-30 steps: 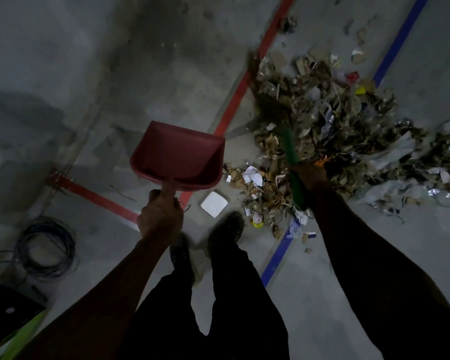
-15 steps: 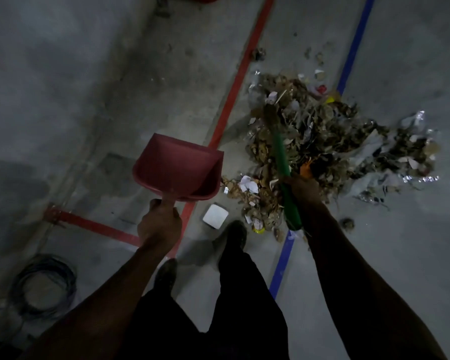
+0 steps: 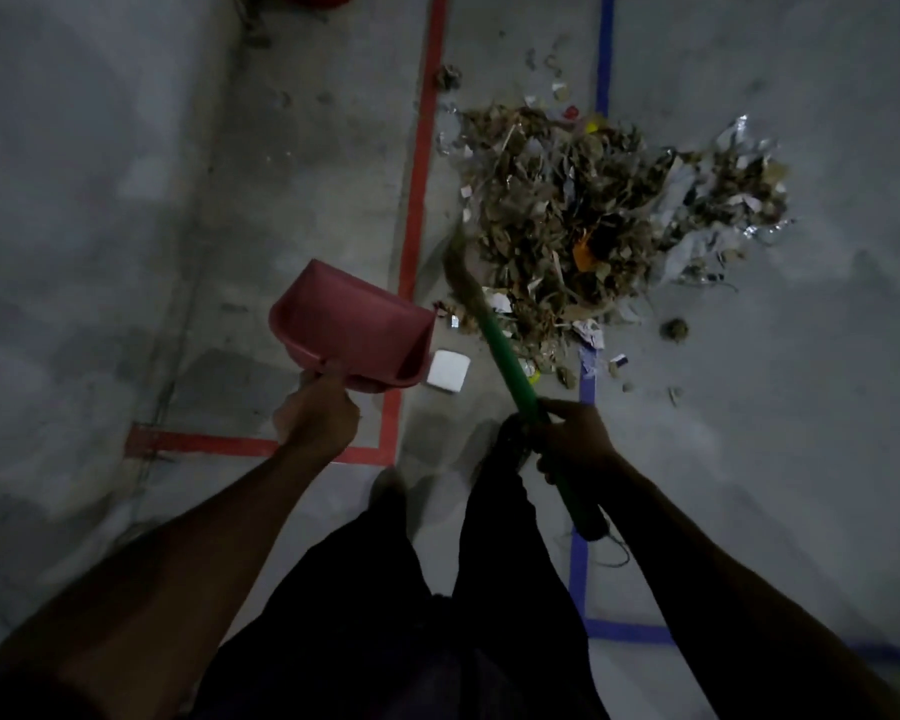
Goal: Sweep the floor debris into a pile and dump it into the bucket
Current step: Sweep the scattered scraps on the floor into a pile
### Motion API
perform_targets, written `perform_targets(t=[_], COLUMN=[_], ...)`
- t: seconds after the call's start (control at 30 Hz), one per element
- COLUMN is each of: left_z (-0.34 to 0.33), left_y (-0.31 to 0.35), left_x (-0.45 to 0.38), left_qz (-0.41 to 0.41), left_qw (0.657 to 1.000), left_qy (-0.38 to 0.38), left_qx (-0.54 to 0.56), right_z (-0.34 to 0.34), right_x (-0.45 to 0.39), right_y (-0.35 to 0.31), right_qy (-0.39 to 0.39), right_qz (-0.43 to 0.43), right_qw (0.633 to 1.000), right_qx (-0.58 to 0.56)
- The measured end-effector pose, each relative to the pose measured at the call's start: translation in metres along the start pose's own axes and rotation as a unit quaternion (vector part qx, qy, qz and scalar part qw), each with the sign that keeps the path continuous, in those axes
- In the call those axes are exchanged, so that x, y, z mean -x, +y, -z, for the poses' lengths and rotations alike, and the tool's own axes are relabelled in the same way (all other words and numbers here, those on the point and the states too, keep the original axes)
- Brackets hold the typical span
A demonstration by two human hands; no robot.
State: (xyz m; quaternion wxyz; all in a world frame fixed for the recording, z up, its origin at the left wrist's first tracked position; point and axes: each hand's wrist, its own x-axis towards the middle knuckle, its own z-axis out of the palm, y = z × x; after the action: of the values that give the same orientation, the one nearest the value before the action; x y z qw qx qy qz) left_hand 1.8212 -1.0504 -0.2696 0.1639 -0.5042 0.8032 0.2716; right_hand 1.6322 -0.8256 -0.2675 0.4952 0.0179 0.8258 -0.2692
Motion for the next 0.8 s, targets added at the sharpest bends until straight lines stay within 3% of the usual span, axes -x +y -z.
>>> perform_targets(t=[0.3, 0.5, 0.63, 0.8], left_z=[-0.040, -0.086, -0.111, -0.127], left_y=[-0.010, 0.029, 0.055, 0.085], left_x=[0.047, 0.064, 0.074, 0.090], left_qz=[0.009, 0.087, 0.132, 0.146], left_qw=[1.000, 0.996, 0.991, 0.989], left_qy=[-0.018, -0.012, -0.006, -0.015], left_qx=[-0.024, -0.033, -0.016, -0.012], right_z=[-0.015, 0.024, 0.075, 0.121], right_x=[0.041, 0.011, -0.033, -0.091], right_y=[0.079, 0.116, 0.123, 0.110], right_qy=[-0.088, -0.109, -0.115, -0.107], right_qz=[0.018, 0.013, -0.046, -0.048], right_qw=[0.983, 0.967, 0.977, 0.980], right_qx=[0.157, 0.231, 0.174, 0.159])
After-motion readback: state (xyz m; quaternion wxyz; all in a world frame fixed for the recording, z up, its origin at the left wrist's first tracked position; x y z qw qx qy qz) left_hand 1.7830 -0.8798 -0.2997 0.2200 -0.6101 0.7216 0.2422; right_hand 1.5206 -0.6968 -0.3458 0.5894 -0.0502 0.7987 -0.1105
